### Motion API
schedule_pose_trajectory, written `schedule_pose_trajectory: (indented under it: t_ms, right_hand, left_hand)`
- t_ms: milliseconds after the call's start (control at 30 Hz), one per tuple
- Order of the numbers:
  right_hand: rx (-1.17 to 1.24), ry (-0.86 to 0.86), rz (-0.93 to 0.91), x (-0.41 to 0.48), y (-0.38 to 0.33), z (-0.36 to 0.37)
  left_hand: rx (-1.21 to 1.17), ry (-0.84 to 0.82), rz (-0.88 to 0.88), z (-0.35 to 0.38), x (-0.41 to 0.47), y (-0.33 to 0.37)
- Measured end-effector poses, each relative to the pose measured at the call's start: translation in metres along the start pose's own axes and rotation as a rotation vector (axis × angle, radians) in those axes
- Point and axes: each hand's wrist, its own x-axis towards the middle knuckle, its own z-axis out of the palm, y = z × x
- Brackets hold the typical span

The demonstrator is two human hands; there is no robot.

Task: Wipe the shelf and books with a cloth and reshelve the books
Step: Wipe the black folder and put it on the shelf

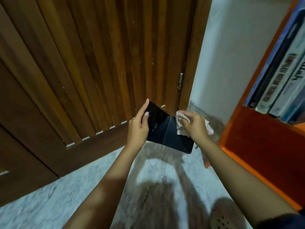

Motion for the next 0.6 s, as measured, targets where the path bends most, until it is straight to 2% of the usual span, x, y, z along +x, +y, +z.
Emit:
schedule_pose_trajectory:
  t_ms: [133, 200, 400, 600]
  right_hand:
    - [-0.190, -0.063, -0.132, -0.008, -0.009, -0.027]
    - [-0.235, -0.042, -0.168, -0.010, -0.011, -0.032]
    - [-0.271, -0.034, -0.143, -0.013, -0.019, -0.034]
    - [-0.159, 0.020, -0.066, -0.035, -0.017, -0.025]
  left_hand:
    - [0.018, 0.000, 0.092, 0.016, -0.005, 0.039]
    - [0.008, 0.010, 0.121, 0.022, -0.008, 0.054]
    - [-0.087, 0.109, 0.088, 0.026, -0.011, 0.072]
    - [-0.077, 0.160, 0.056, 0.030, -0.018, 0.079]
